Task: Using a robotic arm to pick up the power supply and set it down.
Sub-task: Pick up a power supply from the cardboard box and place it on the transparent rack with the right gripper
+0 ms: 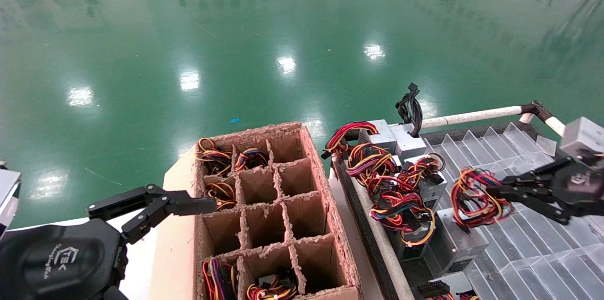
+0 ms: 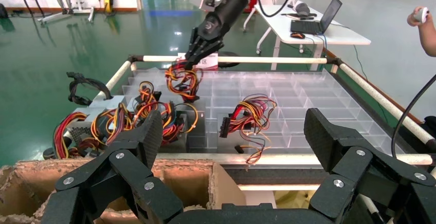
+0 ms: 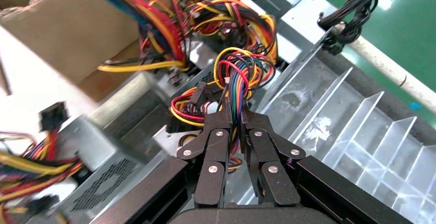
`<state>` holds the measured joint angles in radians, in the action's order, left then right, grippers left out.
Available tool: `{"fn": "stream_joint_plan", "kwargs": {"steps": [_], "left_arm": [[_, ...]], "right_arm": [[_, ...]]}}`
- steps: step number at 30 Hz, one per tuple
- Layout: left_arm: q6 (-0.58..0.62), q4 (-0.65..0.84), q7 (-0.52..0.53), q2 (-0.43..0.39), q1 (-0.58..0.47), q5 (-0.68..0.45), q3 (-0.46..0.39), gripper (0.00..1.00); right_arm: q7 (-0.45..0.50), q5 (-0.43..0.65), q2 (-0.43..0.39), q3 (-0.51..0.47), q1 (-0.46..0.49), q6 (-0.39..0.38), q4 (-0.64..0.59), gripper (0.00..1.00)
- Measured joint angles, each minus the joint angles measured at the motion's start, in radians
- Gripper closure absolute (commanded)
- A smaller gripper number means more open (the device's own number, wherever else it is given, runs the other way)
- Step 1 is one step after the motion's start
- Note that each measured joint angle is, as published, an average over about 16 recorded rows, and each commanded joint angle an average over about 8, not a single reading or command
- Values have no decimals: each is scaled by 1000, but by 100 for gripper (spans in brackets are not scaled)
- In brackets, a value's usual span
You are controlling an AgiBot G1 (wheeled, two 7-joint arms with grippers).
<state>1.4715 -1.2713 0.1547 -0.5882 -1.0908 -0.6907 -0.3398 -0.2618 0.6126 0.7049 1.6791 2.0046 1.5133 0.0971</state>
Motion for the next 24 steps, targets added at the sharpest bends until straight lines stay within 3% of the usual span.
{"fn": "stream_joint_plan", "kwargs": {"steps": [2,3,9,11,24], "left_arm": [[0,0,0,0,0,0,0,0],[0,0,0,0,0,0,0,0],[0,0,0,0,0,0,0,0],[0,0,0,0,0,0,0,0],[0,0,0,0,0,0,0,0]], "right_arm": [[-4,-8,11,-5,-11,-7,-12,99],[-6,-11,16,-7,-16,-10,-17,92],[-15,-27,38,-17,-36,-20,-39,17],[-16,-30,42,-18,-39,-20,-42,0],[11,-14,57,-9,17,2,-33,0]]}}
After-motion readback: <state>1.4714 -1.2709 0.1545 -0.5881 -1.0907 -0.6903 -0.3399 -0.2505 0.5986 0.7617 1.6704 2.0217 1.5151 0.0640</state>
